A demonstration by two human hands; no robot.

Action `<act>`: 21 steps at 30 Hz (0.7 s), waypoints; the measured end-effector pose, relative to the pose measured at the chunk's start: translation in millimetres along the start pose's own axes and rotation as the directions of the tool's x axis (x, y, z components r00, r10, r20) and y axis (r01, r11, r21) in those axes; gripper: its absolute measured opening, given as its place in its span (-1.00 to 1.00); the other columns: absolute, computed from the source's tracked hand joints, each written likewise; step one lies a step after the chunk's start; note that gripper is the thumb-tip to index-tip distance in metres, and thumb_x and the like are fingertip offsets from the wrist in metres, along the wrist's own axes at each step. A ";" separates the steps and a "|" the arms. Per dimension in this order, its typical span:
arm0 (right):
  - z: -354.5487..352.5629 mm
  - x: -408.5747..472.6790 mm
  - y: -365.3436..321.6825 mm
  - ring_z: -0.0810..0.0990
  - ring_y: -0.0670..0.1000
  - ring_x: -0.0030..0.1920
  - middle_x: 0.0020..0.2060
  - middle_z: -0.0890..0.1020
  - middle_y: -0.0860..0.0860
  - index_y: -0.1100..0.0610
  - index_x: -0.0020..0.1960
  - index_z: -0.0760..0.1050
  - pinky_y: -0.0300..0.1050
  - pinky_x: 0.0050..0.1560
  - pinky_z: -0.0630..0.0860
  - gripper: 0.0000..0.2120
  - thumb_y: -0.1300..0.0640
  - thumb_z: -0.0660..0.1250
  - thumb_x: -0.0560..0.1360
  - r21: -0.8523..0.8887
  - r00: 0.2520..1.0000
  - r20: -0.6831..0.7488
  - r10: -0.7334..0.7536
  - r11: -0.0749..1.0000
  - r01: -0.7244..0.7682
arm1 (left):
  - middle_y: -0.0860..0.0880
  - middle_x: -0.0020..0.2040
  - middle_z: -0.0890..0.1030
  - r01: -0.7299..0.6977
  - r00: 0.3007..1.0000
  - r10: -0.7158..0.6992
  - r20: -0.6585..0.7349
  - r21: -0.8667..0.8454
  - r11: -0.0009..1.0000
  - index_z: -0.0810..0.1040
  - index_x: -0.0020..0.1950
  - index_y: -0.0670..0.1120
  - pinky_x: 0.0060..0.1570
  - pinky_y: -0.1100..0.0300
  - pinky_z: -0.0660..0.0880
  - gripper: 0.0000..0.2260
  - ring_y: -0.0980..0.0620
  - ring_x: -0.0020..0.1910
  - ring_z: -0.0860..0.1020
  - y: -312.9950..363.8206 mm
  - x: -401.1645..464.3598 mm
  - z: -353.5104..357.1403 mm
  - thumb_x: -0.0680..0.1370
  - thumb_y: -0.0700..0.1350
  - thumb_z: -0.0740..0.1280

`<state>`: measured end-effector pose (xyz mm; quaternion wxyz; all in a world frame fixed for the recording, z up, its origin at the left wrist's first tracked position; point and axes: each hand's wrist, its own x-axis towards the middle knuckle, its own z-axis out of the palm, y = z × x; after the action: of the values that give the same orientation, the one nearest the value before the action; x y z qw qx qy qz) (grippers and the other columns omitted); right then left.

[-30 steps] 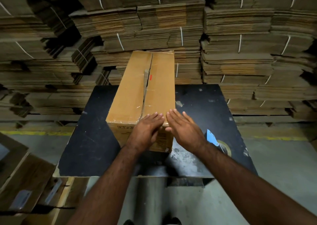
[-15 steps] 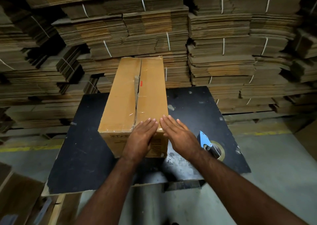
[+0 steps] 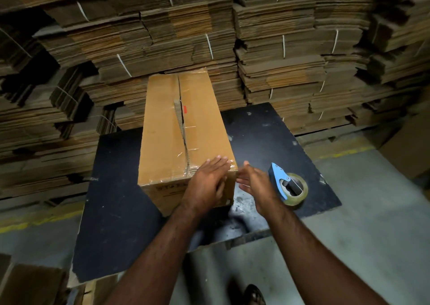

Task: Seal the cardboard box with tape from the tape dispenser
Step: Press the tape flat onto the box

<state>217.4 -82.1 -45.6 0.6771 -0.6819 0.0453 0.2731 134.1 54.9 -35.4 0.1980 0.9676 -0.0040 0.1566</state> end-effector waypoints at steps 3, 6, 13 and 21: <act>1.2 -0.7 -5.2 0.68 0.06 -0.04 -0.19 0.70 0.05 0.14 -0.12 0.60 0.00 0.12 0.58 -0.70 -0.03 0.26 0.63 0.040 0.999 -0.032 0.013 0.999 -0.012 | -0.12 0.45 0.44 -0.014 0.999 0.014 0.042 -0.006 1.000 0.46 0.43 -0.16 0.48 0.03 0.15 -0.48 -0.09 0.47 0.36 -4.2 0.3 -1.3 0.45 -0.31 0.36; 2.3 0.6 -9.0 0.65 0.00 -0.13 -0.27 0.67 -0.01 0.12 -0.12 0.59 -0.01 0.10 0.57 -0.77 -0.01 0.32 0.60 0.098 0.999 -0.005 0.041 0.994 -0.040 | -0.12 0.46 0.43 -0.020 0.998 0.021 0.058 -0.019 1.000 0.45 0.44 -0.15 0.49 0.04 0.13 -0.47 -0.09 0.48 0.34 -5.0 1.4 -3.5 0.46 -0.30 0.33; 4.6 0.3 -10.9 0.63 -0.07 -0.15 -0.21 0.66 -0.02 0.08 -0.08 0.54 -0.08 0.01 0.56 -0.89 0.08 0.33 0.60 0.130 0.998 0.036 0.061 0.989 -0.065 | -0.10 0.52 0.34 -0.019 0.995 0.019 0.093 0.000 1.000 0.36 0.50 -0.13 0.49 0.17 -0.03 -0.43 -0.06 0.52 0.26 -0.8 2.2 -12.4 0.48 -0.27 0.31; 12.7 1.4 -7.1 0.60 -0.01 -0.05 -0.08 0.61 0.05 0.10 0.00 0.53 -0.02 0.01 0.65 -0.89 0.07 0.40 0.57 0.080 0.997 -0.053 0.050 0.996 -0.046 | -0.05 0.57 0.23 -0.037 0.989 0.029 0.142 0.053 0.998 0.25 0.56 -0.09 0.48 0.24 -0.14 -0.39 0.01 0.56 0.17 -0.4 3.7 -17.2 0.51 -0.25 0.30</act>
<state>217.7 -69.0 -39.0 0.6950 -0.6608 0.0910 0.2684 132.4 62.0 -19.4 0.1676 0.9812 -0.0295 0.0908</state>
